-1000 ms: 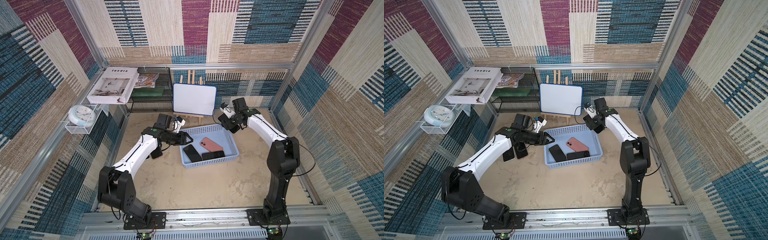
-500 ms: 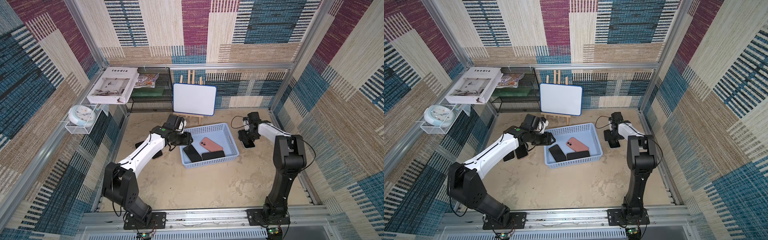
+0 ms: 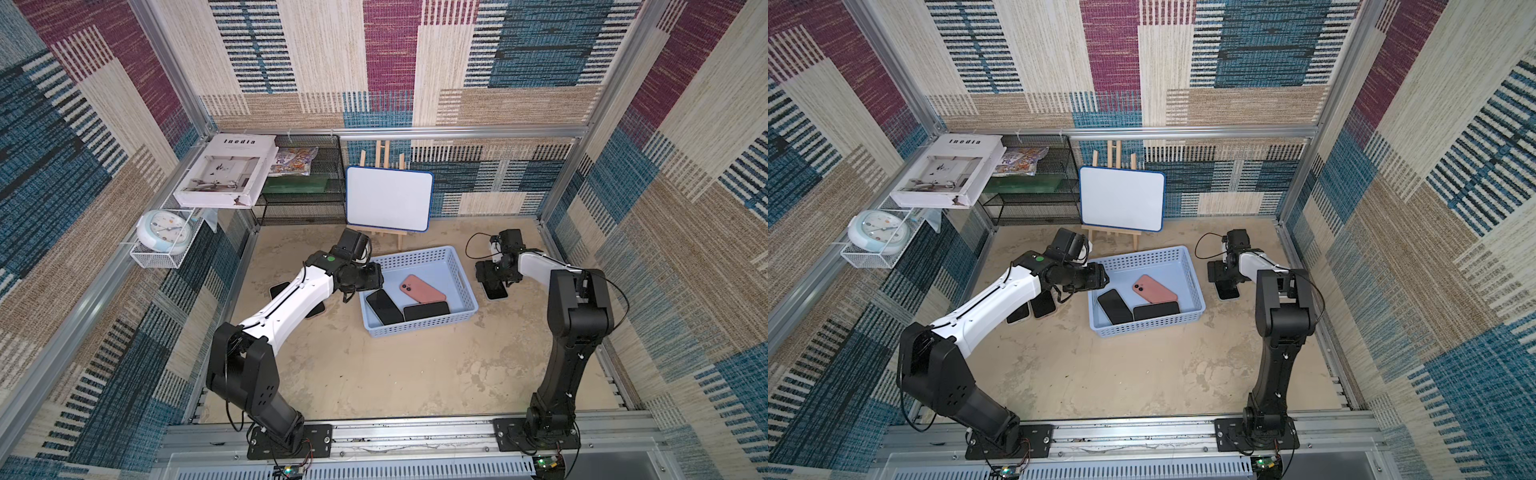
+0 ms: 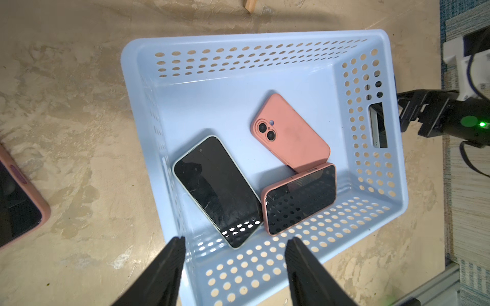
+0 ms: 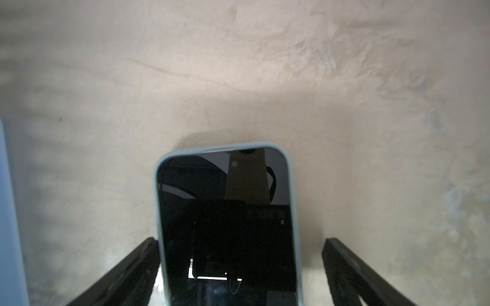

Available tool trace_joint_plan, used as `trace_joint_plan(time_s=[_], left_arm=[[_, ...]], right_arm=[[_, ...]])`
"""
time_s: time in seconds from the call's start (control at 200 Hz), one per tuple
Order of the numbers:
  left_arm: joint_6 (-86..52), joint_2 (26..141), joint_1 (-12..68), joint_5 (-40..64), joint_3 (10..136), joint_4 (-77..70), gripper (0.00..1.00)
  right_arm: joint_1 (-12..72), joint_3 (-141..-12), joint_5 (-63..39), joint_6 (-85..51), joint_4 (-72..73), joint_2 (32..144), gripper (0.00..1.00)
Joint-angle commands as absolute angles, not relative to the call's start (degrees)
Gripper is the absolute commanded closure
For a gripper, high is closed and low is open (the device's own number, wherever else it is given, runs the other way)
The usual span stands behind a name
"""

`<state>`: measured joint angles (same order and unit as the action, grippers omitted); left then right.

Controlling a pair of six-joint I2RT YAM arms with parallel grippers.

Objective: Take the phone out of the storage box
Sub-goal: Place the phone at the center of the board.

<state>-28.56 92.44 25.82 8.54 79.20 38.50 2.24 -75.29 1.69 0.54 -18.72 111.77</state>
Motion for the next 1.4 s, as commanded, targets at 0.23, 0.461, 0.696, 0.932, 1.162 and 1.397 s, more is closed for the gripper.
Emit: trace_joint_plan(time_s=[0.23, 0.461, 0.696, 0.932, 1.162, 1.397], left_arm=[[-22.3, 89.7, 32.1, 3.6, 83.1, 35.5, 0.00], [-23.6, 89.9, 32.8, 9.0, 82.9, 32.9, 0.00], [-20.1, 88.6, 32.8, 8.7, 83.2, 33.6, 0.03], [-24.3, 97.4, 32.9, 3.4, 91.3, 41.0, 0.07], [-37.4, 107.5, 36.8, -3.8, 97.2, 41.8, 0.15], [-47.6, 119.8, 38.1, -5.9, 107.4, 46.1, 0.20]], right_arm=[[5.7, -66.9, -5.9, 1.7, -3.3, 87.6, 0.00], [14.0, -69.5, -14.0, 3.3, -6.8, 84.9, 0.00], [19.0, -72.3, -15.9, 2.3, -12.1, 88.0, 0.00], [19.6, -71.1, -6.7, -2.2, -12.7, 88.1, 0.00], [19.1, -67.4, 6.6, -8.2, -12.7, 86.5, 0.02], [15.3, -65.4, 6.1, -10.5, -12.8, 88.1, 0.02]])
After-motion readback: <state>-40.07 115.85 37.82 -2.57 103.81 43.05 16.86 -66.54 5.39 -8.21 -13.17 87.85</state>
